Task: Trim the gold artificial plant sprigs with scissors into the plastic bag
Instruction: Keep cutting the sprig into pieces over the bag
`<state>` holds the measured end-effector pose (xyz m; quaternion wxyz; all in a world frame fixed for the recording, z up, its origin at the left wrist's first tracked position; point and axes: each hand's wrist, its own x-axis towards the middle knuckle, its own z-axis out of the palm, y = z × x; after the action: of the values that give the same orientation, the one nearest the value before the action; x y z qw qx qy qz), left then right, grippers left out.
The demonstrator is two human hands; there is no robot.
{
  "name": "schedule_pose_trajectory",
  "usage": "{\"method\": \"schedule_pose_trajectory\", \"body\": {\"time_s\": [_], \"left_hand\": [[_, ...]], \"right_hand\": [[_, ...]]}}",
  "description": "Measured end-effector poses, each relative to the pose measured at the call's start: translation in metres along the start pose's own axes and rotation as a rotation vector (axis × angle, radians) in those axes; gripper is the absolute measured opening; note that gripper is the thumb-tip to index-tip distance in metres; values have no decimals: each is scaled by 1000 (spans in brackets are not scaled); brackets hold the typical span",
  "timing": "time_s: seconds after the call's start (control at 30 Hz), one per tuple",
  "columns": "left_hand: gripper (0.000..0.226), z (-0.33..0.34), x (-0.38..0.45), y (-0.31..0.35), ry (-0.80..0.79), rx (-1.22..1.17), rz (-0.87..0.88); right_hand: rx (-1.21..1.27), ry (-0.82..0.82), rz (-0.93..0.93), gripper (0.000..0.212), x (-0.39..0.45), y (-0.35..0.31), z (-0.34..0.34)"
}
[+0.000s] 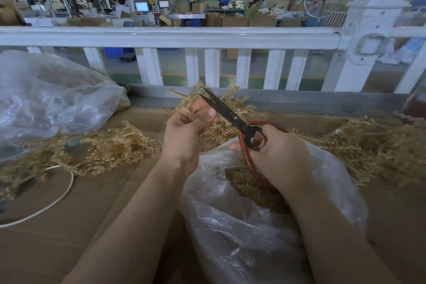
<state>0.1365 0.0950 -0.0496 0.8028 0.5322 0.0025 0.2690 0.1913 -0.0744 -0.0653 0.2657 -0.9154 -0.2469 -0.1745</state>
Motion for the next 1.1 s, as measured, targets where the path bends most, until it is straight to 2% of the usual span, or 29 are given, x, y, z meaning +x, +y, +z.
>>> {"method": "schedule_pose_trajectory", "body": {"time_s": [0.2, 0.27, 0.47, 0.57, 0.77, 0.9, 1.03, 1.1], "left_hand": [[5, -2, -1, 1, -105, 12, 2], [10, -1, -2, 1, -128, 18, -3], [3, -3, -2, 3, -116, 41, -9], [12, -2, -3, 4, -152, 47, -5], [4, -3, -3, 4, -162, 48, 3], [12, -3, -3, 4, -174, 18, -5], [5, -3, -4, 3, -185, 18, 5], [9, -2, -3, 3, -190, 8, 6]], "right_hand": [[9, 11, -7, 84, -1, -1, -2], [-2, 16, -14, 85, -1, 0, -2], [-54, 34, -19, 80, 0, 0, -2], [-66, 60, -19, 73, 0, 1, -1], [-59, 90, -22, 78, -2, 1, -1], [-28, 118, -42, 76, -3, 0, -1], [-17, 117, -56, 75, -2, 2, 0], [-12, 104, -42, 79, -2, 2, 1]]}}
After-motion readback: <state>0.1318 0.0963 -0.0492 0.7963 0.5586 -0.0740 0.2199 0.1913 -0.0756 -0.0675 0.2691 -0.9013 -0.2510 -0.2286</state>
